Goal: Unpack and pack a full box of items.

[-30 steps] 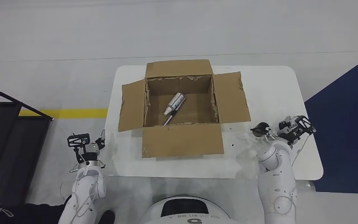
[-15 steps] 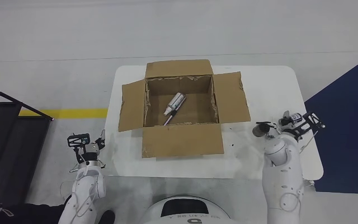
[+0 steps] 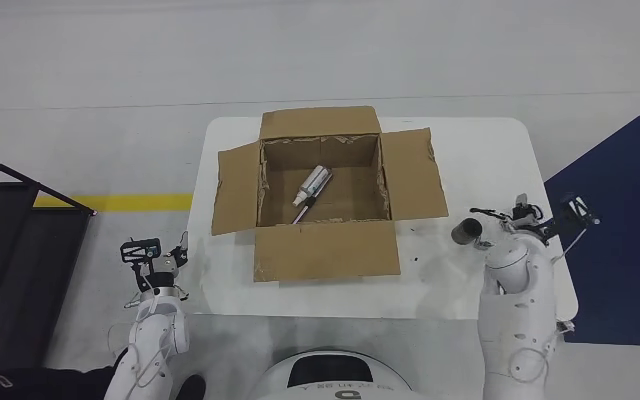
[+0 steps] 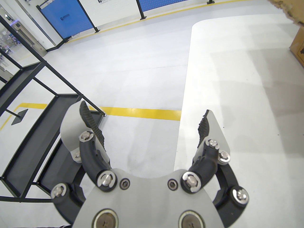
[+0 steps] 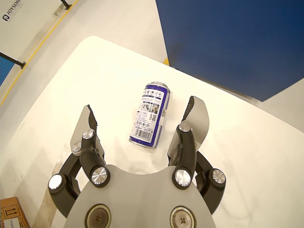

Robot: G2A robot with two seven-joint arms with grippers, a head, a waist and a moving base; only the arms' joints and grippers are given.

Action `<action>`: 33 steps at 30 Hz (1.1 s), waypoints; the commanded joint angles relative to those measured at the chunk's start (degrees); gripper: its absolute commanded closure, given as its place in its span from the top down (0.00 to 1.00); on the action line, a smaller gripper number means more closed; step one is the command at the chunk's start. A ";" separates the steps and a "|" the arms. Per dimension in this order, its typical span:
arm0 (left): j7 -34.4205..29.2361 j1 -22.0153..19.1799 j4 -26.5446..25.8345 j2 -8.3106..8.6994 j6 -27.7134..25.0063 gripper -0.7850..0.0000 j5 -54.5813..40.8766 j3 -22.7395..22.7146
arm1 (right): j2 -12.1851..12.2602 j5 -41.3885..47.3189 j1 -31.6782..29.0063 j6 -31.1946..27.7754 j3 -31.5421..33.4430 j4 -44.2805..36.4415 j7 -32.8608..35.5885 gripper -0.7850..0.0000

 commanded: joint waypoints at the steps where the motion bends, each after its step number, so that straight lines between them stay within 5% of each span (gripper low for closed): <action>1: 0.00 0.00 0.00 0.00 0.00 1.00 0.00 0.00 | 0.32 -1.49 1.37 1.00 0.35 0.53 3.56 0.78; 11: 0.00 0.00 0.00 0.00 0.00 1.00 0.00 0.00 | 0.88 -8.47 4.04 5.74 -0.85 2.22 7.82 0.50; 19: 0.00 0.00 0.00 0.00 0.00 1.00 0.00 0.00 | 1.71 -16.10 7.34 8.10 -0.95 4.97 17.45 0.48; 30: 0.00 0.00 0.00 0.00 0.00 1.00 0.00 0.00 | 2.18 -21.29 8.91 8.35 -1.28 5.07 24.33 0.50; 33: 0.00 0.00 0.00 0.00 0.00 1.00 0.00 0.00 | 2.10 -21.10 8.27 9.07 -1.09 3.08 25.11 0.73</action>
